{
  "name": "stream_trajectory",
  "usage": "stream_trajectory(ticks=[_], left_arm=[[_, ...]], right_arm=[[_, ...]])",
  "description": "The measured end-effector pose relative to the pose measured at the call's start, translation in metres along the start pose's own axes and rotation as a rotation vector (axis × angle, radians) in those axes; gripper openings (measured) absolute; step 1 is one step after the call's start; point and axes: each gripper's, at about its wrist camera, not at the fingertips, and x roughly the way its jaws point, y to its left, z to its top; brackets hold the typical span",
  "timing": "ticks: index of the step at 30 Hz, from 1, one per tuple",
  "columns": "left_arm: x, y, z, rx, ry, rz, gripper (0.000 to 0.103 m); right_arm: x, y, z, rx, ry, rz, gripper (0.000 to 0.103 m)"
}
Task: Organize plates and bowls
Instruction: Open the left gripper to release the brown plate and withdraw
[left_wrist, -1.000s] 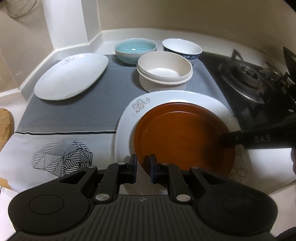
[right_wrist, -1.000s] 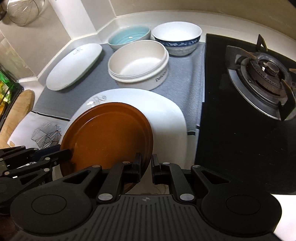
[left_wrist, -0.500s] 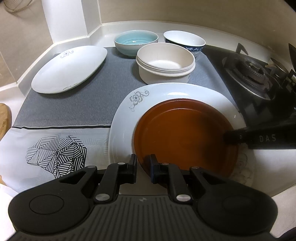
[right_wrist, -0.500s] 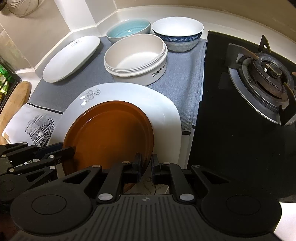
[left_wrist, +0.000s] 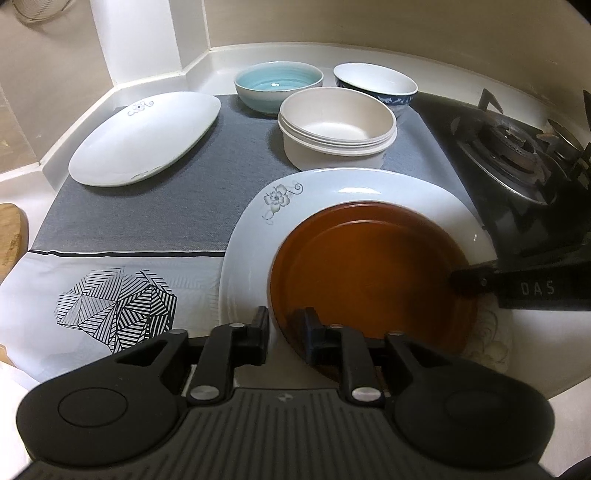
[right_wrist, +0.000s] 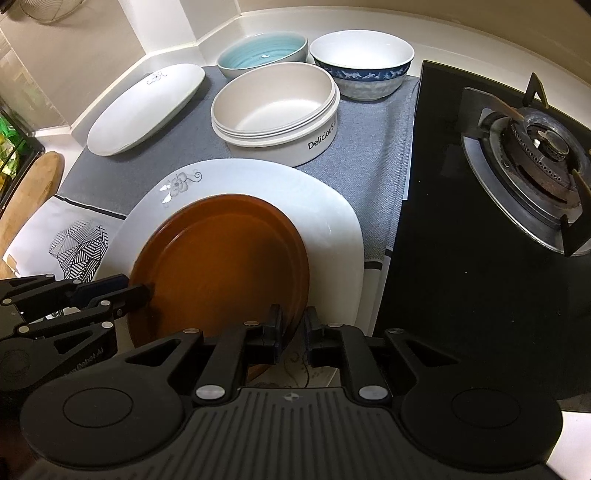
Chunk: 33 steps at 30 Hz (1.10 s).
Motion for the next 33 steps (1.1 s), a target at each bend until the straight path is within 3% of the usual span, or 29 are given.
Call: stream_trajectory(ticks=[9,16,22,28,33], left_arm=[[-0.016,0.004,0.002,-0.023,-0.044,0.017,0.026],[-0.038,0.013,0.000,-0.060,-0.107,0.039,0.026],[-0.056,0.027,-0.010,-0.087,-0.143,0.070,0.015],[-0.056,0.054,-0.013,-0.149,-0.154,0.083,0.013],[-0.042,0.096,0.004,-0.236,-0.180,0.058,0.013]], right_arm=[[-0.005,0.000,-0.001,-0.017,-0.008,-0.008,0.016],[-0.023,-0.002,-0.005,-0.033,-0.072,-0.011,0.016],[-0.032,0.001,-0.006,-0.033,-0.143,0.031,0.016],[-0.034,0.015,-0.001,-0.035,-0.180,0.065,0.016],[-0.041,0.028,0.007,-0.031,-0.222,0.062,0.016]])
